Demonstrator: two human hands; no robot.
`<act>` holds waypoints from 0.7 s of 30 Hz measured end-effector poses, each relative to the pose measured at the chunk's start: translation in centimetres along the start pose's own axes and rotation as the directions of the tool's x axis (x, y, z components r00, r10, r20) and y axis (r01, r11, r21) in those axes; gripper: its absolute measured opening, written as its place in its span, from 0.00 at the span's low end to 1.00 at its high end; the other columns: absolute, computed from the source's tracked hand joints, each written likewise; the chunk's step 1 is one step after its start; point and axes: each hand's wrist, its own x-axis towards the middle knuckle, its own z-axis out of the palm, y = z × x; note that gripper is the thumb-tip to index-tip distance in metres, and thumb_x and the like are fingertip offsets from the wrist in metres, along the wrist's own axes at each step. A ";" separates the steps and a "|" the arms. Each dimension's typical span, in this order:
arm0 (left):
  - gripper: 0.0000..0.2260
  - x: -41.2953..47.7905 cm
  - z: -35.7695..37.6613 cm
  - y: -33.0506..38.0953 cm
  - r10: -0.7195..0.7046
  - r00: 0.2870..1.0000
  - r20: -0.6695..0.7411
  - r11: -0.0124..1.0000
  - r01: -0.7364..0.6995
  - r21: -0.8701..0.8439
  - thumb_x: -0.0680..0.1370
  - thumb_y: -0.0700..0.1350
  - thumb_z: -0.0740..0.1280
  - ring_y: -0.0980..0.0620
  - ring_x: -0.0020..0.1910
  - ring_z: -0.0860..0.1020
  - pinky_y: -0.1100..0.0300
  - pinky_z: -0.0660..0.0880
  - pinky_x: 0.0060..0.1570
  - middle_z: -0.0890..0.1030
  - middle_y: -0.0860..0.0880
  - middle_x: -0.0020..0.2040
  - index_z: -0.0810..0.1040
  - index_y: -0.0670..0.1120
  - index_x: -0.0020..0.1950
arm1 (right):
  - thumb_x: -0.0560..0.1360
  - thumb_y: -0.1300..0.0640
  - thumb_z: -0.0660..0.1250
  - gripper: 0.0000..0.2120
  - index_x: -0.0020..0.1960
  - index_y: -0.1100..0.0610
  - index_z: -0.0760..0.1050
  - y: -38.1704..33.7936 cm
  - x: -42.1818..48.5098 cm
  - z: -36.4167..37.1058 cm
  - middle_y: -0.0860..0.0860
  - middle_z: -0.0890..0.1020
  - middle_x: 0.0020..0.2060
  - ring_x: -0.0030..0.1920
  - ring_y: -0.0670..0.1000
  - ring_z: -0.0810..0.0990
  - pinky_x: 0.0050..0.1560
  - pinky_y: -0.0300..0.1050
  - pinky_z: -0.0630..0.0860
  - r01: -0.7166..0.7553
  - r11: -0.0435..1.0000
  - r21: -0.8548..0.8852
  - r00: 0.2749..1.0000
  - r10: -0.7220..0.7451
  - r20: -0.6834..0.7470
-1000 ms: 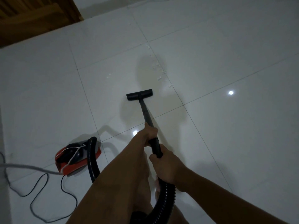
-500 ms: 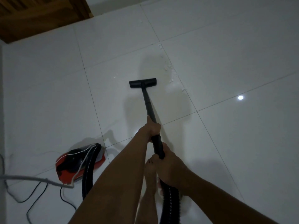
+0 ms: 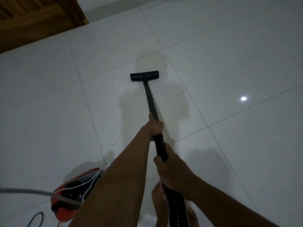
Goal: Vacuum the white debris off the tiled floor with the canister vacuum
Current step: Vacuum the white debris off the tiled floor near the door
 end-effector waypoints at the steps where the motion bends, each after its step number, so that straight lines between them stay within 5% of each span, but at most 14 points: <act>1: 0.34 0.5 -0.5 0.7 0.003 1.000 0.001 1.000 -0.003 0.001 0.84 0.42 0.56 0.48 0.39 0.74 0.55 0.73 0.32 0.73 0.44 0.49 0.35 0.56 0.80 | 0.84 0.53 0.59 0.23 0.77 0.44 0.58 -0.6 0.8 -0.2 0.54 0.76 0.36 0.21 0.45 0.76 0.25 0.37 0.74 0.000 1.000 0.009 1.000 0.000 -0.003; 9: 0.34 4.3 -3.1 5.2 0.000 1.000 -0.013 1.000 0.000 0.009 0.84 0.41 0.57 0.47 0.37 0.73 0.55 0.72 0.29 0.73 0.43 0.50 0.37 0.56 0.80 | 0.83 0.51 0.60 0.25 0.76 0.38 0.57 -4.4 5.5 -1.3 0.54 0.76 0.37 0.27 0.50 0.78 0.33 0.46 0.81 -0.068 0.992 0.110 0.998 0.066 0.015; 21: 0.35 5.4 -3.9 6.5 -0.009 0.999 -0.034 0.999 0.011 0.049 0.84 0.42 0.56 0.47 0.38 0.74 0.54 0.74 0.32 0.74 0.39 0.61 0.35 0.56 0.80 | 0.84 0.50 0.59 0.25 0.78 0.38 0.55 -5.8 6.7 -1.8 0.56 0.76 0.38 0.28 0.50 0.78 0.28 0.43 0.78 -0.110 0.984 0.143 0.994 0.105 0.041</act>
